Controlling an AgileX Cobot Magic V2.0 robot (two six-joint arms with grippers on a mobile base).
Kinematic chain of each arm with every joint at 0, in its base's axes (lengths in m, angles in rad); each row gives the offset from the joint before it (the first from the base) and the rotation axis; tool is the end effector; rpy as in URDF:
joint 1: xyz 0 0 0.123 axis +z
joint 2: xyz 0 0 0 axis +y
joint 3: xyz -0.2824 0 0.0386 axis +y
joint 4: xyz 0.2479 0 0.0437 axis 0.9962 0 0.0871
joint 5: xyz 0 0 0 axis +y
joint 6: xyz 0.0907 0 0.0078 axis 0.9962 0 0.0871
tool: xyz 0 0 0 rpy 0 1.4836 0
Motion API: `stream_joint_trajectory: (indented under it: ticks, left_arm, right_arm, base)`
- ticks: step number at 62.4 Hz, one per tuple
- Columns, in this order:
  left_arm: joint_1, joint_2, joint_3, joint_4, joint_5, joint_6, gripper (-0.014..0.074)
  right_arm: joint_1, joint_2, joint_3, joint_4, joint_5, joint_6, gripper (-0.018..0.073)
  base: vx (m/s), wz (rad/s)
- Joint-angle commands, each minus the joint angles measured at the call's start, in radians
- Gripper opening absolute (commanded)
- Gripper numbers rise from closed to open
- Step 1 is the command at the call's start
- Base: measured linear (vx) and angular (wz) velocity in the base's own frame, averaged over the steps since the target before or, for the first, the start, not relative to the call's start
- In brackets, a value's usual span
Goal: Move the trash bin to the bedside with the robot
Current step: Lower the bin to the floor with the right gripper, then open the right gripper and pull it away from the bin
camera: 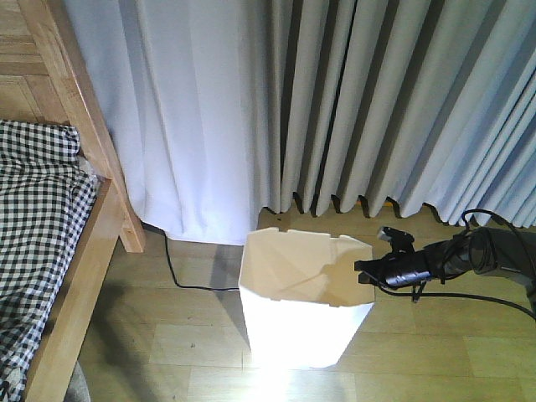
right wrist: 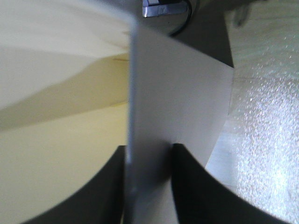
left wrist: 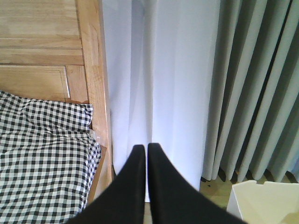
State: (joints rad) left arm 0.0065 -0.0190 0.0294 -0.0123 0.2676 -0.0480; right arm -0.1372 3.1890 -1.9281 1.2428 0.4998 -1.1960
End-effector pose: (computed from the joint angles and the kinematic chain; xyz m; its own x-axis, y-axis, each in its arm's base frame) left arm 0.0546 0.0001 0.1800 -0.1891 -0.0611 -0.9801 -0.0146 0.9981 -0.0594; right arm 0.4171 -0.0158 -0.2308 -0.9660 0.1378 -0.2189 0.0273 0.8958 0.4436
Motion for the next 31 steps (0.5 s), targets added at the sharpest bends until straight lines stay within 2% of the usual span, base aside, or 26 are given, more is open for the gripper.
stream_joint_trajectory:
  ticks: [1, 10, 19, 31]
  left_arm:
    - [-0.003, -0.010, 0.029, -0.004, -0.074, -0.008, -0.0006]
    - [-0.003, -0.010, 0.029, -0.004, -0.074, -0.008, -0.0006]
    - [-0.003, -0.010, 0.029, -0.004, -0.074, -0.008, -0.0006]
    - [-0.003, -0.010, 0.029, -0.004, -0.074, -0.008, -0.0006]
  right_arm:
    - [0.001, -0.039, -0.008, 0.011, 0.072, 0.000, 0.0313]
    - [-0.002, -0.057, -0.008, 0.008, 0.068, 0.000, 0.0384]
    - [-0.027, -0.078, -0.008, -0.013, 0.101, 0.005, 0.0393]
    - [-0.104, -0.131, 0.007, -0.131, 0.186, 0.124, 0.0391]
  base:
    - [0.00, 0.00]
    - [0.00, 0.00]
    - [0.00, 0.00]
    - [0.00, 0.00]
